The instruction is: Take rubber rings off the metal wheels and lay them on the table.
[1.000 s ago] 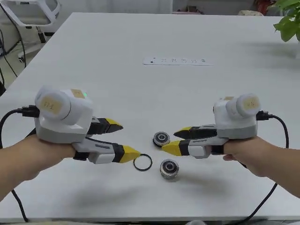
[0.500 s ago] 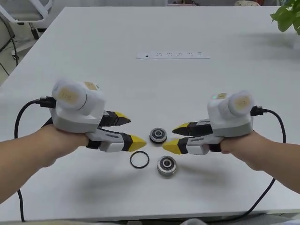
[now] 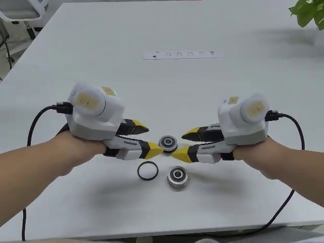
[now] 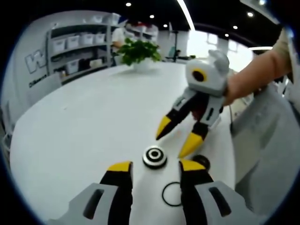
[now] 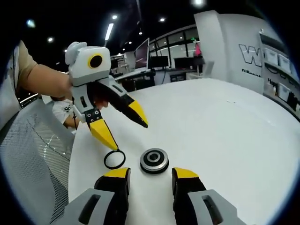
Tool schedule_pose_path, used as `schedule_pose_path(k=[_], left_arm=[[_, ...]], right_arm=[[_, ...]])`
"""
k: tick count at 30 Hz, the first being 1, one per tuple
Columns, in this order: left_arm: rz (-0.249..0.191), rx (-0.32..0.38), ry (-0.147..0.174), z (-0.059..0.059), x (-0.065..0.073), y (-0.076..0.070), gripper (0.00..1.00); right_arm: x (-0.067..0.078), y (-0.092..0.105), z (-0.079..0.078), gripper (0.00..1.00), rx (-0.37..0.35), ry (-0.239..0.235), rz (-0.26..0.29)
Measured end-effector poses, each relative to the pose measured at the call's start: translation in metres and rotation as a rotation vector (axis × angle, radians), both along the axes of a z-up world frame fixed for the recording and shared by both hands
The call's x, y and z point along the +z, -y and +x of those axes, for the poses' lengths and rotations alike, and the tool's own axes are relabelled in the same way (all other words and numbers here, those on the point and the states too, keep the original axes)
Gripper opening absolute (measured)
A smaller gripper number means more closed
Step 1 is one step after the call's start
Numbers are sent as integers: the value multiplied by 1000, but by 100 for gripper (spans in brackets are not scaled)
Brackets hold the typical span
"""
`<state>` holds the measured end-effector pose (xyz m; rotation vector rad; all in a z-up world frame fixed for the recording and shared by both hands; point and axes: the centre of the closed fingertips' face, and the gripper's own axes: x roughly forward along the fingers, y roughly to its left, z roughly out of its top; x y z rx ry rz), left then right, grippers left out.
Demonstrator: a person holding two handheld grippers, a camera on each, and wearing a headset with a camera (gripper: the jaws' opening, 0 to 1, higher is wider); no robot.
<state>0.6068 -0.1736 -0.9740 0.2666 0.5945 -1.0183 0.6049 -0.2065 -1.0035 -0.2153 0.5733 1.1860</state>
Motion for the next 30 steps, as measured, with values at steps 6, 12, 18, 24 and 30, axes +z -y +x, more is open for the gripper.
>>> schedule_pose_path(k=[6, 12, 18, 24, 30], left_arm=[[12, -9, -3, 4, -8, 6, 37], [16, -16, -9, 8, -12, 12, 33], [26, -31, -8, 8, -16, 19, 30], [36, -38, -8, 11, -21, 23, 26], [51, -38, -1, 15, -26, 24, 22]], right_arm=[[-3, -1, -1, 34, 5, 0, -6], [-2, 1, 3, 34, -3, 2, 0], [-4, 2, 3, 33, -6, -5, 1], [-4, 2, 3, 32, -8, -10, 3], [-5, 3, 3, 32, -10, -11, 3]])
